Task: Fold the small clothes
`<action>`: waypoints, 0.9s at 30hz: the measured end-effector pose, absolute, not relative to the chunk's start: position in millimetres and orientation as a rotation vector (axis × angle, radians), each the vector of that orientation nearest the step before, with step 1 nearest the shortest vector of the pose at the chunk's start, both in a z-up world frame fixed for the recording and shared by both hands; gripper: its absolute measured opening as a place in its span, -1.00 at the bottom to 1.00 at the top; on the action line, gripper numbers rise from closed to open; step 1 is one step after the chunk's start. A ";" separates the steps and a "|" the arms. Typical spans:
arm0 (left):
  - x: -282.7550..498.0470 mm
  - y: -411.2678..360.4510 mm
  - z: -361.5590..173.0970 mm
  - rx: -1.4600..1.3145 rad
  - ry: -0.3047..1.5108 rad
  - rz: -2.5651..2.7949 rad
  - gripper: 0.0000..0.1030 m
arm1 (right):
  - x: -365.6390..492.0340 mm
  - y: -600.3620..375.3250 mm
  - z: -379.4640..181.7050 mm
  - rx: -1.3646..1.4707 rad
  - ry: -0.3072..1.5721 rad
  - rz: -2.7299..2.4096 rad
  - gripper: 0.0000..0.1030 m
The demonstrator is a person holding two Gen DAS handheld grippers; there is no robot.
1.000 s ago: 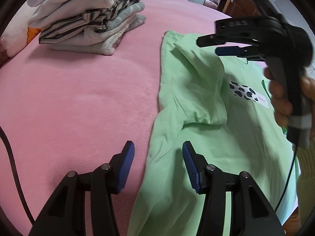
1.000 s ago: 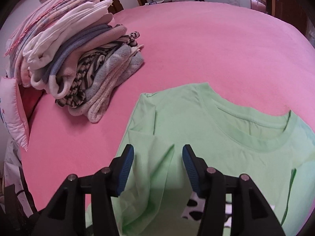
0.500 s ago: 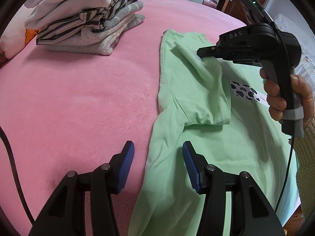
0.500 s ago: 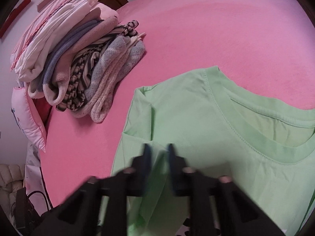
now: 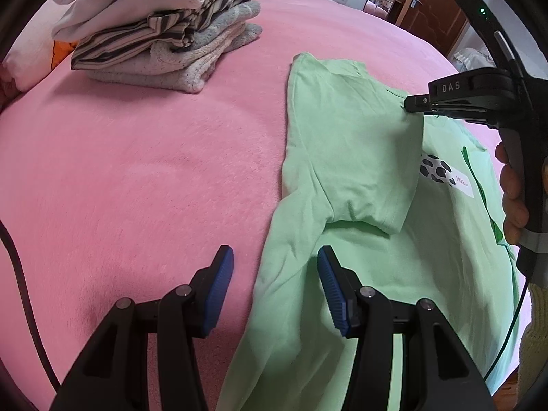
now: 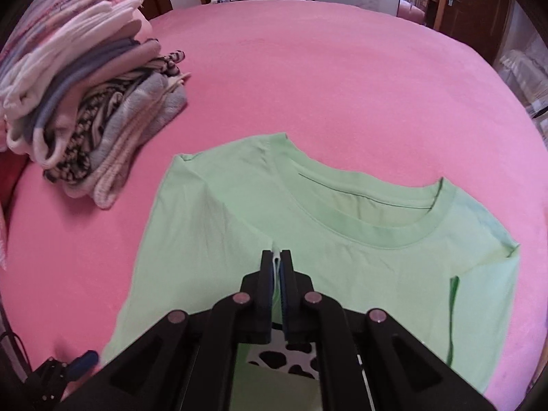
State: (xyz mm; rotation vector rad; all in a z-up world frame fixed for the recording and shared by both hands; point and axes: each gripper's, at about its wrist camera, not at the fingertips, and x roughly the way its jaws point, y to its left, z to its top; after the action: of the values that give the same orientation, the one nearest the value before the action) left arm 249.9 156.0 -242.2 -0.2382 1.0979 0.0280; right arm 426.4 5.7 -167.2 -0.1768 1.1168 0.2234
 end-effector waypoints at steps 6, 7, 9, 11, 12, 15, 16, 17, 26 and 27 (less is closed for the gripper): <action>244.4 169.5 -243.1 -0.300 1.091 0.034 -0.04 | 432.1 13.8 -153.6 -0.226 1.065 0.223 -0.20; 244.1 170.6 -243.2 -0.307 1.090 0.037 -0.04 | 434.2 16.9 -151.5 -0.217 1.068 0.258 -0.20; 244.0 170.3 -242.7 -0.306 1.088 0.040 -0.04 | 439.0 25.2 -149.1 -0.202 1.067 0.317 -0.20; 244.9 165.6 -242.0 -0.286 1.084 0.042 -0.03 | 447.2 38.1 -150.4 -0.210 1.067 0.362 -0.20; 245.8 163.4 -241.8 -0.278 1.082 0.040 -0.03 | 452.2 44.0 -152.4 -0.211 1.071 0.381 -0.20; 250.0 153.7 -241.0 -0.245 1.075 0.027 -0.03 | 470.5 64.5 -161.1 -0.215 1.091 0.445 -0.20; 251.9 150.3 -240.7 -0.231 1.070 0.024 -0.03 | 474.7 71.3 -163.5 -0.227 1.097 0.461 -0.20; 253.9 147.6 -240.5 -0.217 1.066 0.025 -0.03 | 481.6 78.1 -167.1 -0.245 1.102 0.469 -0.20; 267.7 148.2 -246.8 -0.201 1.024 0.105 -0.03 | 510.8 114.0 -187.7 -0.274 1.170 0.570 -0.43; 267.4 152.2 -247.9 -0.216 1.018 0.120 -0.03 | 510.7 118.1 -189.8 -0.289 1.174 0.580 -0.82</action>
State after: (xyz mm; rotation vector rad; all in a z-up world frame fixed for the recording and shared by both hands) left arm 267.4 152.2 -247.9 -0.2165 1.0178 0.1198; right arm 510.7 118.1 -189.8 -0.2893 1.1740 0.5805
